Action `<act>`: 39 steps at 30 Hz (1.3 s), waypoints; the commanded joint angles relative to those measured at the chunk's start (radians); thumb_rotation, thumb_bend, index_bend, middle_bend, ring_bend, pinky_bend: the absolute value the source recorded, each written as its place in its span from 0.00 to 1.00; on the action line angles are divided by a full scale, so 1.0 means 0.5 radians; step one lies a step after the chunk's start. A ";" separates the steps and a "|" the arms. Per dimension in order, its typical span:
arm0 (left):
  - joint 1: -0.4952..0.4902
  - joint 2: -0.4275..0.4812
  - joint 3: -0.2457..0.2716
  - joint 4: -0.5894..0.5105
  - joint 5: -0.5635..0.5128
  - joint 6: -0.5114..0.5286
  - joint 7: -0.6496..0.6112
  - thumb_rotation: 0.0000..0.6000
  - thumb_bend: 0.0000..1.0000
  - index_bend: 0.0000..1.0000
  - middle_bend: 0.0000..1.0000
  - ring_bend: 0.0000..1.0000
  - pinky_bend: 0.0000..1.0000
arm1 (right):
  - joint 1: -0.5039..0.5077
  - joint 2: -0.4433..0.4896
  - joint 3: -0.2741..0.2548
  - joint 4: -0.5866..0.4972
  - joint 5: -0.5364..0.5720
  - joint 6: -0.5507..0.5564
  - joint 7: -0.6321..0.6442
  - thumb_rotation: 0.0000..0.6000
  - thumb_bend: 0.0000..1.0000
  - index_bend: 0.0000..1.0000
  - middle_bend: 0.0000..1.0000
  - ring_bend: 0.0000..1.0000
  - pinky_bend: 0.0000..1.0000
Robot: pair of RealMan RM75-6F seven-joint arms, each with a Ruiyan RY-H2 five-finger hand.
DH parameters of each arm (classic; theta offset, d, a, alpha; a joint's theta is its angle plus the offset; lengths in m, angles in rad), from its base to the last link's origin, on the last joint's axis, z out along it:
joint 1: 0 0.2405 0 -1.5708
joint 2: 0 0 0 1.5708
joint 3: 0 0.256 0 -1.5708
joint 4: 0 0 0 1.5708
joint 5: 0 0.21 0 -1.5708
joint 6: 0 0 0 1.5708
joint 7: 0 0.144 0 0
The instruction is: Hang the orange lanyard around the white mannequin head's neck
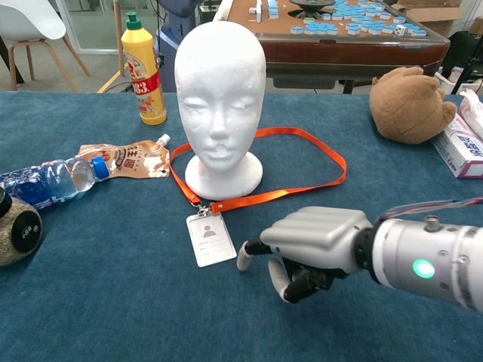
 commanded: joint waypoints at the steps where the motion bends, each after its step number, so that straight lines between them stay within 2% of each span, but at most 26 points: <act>1: 0.006 0.001 0.004 -0.002 0.008 0.005 0.000 1.00 0.25 0.00 0.05 0.03 0.14 | -0.049 0.160 -0.106 -0.182 -0.043 0.052 0.015 0.66 0.87 0.19 1.00 1.00 1.00; 6: 0.013 -0.004 0.007 -0.009 0.023 0.010 -0.011 1.00 0.25 0.00 0.05 0.03 0.14 | -0.062 0.132 -0.032 -0.124 -0.096 0.146 0.045 0.66 0.87 0.19 1.00 1.00 1.00; 14: 0.041 0.009 0.006 -0.002 0.020 0.035 -0.038 1.00 0.25 0.00 0.05 0.03 0.14 | 0.026 -0.181 0.143 0.244 0.005 0.133 0.018 0.66 0.84 0.19 1.00 1.00 1.00; 22: 0.069 0.023 0.014 0.003 0.028 0.053 -0.071 1.00 0.25 0.00 0.05 0.03 0.14 | 0.107 -0.397 0.215 0.482 0.128 0.091 -0.049 0.66 0.81 0.19 1.00 1.00 1.00; 25: 0.077 0.028 0.016 0.003 0.039 0.062 -0.077 1.00 0.25 0.00 0.05 0.03 0.14 | 0.117 -0.400 0.190 0.479 0.155 0.091 -0.089 0.66 0.80 0.19 1.00 1.00 1.00; 31: 0.081 0.026 0.023 0.003 0.062 0.062 -0.082 1.00 0.25 0.00 0.05 0.03 0.14 | 0.072 -0.258 0.078 0.269 0.150 0.133 -0.115 0.66 0.80 0.19 1.00 1.00 1.00; 39: 0.070 0.021 0.027 -0.017 0.102 0.056 -0.063 1.00 0.25 0.00 0.05 0.03 0.14 | -0.062 0.040 -0.172 -0.120 0.007 0.229 -0.083 0.66 0.78 0.18 1.00 1.00 1.00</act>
